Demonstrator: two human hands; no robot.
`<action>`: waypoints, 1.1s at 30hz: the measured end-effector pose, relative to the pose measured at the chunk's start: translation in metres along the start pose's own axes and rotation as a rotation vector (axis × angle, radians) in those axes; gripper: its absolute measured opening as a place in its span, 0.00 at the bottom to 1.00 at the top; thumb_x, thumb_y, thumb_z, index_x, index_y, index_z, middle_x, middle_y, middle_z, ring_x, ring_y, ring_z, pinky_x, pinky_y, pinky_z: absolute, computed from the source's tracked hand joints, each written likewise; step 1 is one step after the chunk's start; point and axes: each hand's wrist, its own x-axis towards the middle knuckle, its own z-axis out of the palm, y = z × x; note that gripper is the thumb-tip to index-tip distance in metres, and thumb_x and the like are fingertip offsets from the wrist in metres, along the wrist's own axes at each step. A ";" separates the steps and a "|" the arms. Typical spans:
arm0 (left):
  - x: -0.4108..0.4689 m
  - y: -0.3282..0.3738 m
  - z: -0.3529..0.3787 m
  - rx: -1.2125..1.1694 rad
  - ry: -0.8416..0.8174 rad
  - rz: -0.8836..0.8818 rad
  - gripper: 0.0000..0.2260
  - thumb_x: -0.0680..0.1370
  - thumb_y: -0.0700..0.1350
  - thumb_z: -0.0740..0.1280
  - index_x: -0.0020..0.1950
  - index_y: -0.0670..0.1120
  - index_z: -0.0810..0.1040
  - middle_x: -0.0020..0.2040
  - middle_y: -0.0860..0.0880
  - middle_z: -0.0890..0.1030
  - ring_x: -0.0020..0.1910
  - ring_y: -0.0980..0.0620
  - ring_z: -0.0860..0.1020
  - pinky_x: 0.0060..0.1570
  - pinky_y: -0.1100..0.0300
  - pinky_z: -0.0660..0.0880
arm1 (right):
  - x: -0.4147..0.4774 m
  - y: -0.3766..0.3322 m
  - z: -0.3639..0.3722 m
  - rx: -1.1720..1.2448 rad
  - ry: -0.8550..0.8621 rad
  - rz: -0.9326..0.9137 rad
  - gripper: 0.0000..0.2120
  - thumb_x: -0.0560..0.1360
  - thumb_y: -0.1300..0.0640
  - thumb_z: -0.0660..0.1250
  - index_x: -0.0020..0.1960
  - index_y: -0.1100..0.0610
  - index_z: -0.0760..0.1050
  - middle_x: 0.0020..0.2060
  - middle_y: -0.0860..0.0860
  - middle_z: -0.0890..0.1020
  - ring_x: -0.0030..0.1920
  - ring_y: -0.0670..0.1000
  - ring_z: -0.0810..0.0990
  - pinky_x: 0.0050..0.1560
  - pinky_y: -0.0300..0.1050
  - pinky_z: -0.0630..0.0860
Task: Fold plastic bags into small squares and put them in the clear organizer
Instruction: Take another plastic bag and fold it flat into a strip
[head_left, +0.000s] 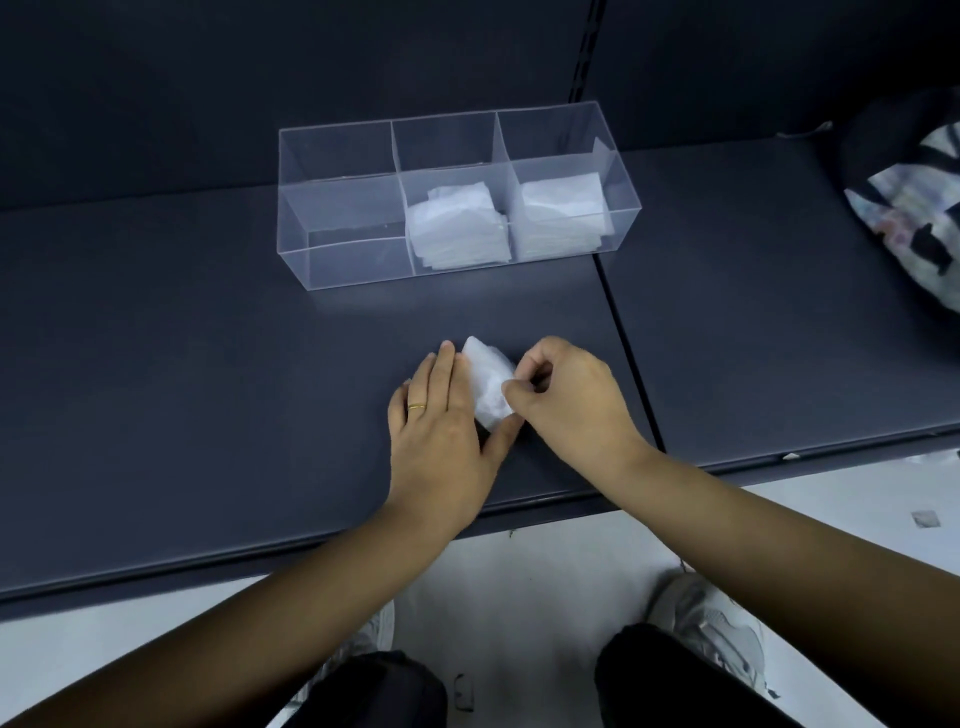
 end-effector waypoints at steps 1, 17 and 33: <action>-0.004 0.003 -0.001 -0.069 0.003 -0.017 0.37 0.76 0.64 0.52 0.79 0.45 0.51 0.79 0.50 0.51 0.77 0.54 0.47 0.72 0.59 0.41 | 0.001 -0.001 0.000 0.051 -0.029 0.016 0.08 0.70 0.61 0.70 0.41 0.51 0.72 0.37 0.44 0.79 0.38 0.44 0.78 0.38 0.37 0.76; 0.049 -0.020 -0.084 -1.207 -0.254 -0.069 0.06 0.64 0.46 0.75 0.39 0.49 0.84 0.37 0.51 0.83 0.36 0.57 0.79 0.36 0.67 0.75 | 0.027 -0.046 -0.061 0.296 -0.367 -0.165 0.04 0.70 0.58 0.75 0.44 0.53 0.81 0.36 0.46 0.83 0.38 0.43 0.79 0.44 0.33 0.76; 0.097 -0.055 -0.068 0.101 0.156 0.185 0.30 0.80 0.60 0.53 0.78 0.46 0.56 0.78 0.48 0.58 0.78 0.48 0.50 0.75 0.53 0.37 | 0.183 -0.081 -0.030 -0.357 0.018 -0.309 0.04 0.72 0.57 0.73 0.42 0.58 0.82 0.42 0.48 0.78 0.47 0.49 0.78 0.56 0.47 0.74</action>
